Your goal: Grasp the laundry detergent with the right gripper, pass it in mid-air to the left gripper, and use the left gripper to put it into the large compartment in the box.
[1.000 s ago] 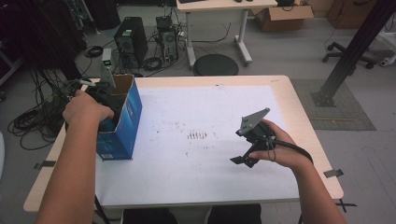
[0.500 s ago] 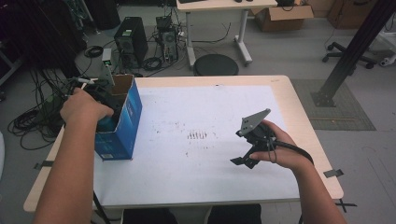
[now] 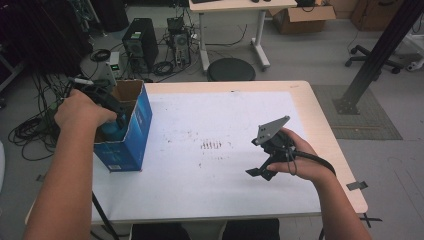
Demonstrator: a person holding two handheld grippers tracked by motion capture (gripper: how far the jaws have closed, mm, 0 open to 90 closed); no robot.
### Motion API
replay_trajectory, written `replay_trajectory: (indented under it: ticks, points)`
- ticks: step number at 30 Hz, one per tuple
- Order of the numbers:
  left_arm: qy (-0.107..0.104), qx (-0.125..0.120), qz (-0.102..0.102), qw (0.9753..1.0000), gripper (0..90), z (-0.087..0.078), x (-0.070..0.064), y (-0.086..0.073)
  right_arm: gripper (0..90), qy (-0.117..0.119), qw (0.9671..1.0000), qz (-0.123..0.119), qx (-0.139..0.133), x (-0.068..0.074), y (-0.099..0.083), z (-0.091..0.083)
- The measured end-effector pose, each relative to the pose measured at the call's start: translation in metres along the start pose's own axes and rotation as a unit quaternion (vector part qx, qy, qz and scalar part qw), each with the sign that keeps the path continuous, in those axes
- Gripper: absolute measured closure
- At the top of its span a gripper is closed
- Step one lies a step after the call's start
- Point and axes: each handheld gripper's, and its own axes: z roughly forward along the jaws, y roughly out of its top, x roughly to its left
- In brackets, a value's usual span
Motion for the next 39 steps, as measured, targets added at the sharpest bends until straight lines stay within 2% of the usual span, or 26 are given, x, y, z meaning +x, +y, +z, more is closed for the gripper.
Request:
replay_trajectory:
  ticks: [5,8,20,30,35,39]
  points:
    - [0.002,-0.006,0.003,1.0,21.4,-0.011,-0.003,-0.006,2.6,0.0,1.0,-0.003,0.0,0.001,0.002,-0.001]
    - [0.004,-0.002,0.004,1.0,18.2,-0.017,-0.004,-0.009,2.6,0.0,1.0,-0.006,-0.002,0.003,0.004,-0.002]
    - [0.011,-0.014,0.034,0.9993,13.5,-0.04,-0.018,-0.02,2.6,-0.003,0.9999,-0.014,-0.006,0.007,0.01,-0.008]
    - [0.023,-0.021,0.056,0.9979,8.4,-0.058,-0.041,-0.024,2.6,-0.006,0.9998,-0.017,-0.007,0.009,0.012,-0.015]
    - [0.035,-0.021,0.084,0.9956,0.3,-0.068,-0.057,-0.025,2.6,-0.01,0.9998,-0.016,-0.006,0.009,0.013,-0.019]
    - [0.031,-0.029,0.115,0.9925,0.2,-0.075,-0.072,-0.026,2.7,-0.014,0.9997,-0.017,-0.005,0.008,0.015,-0.024]
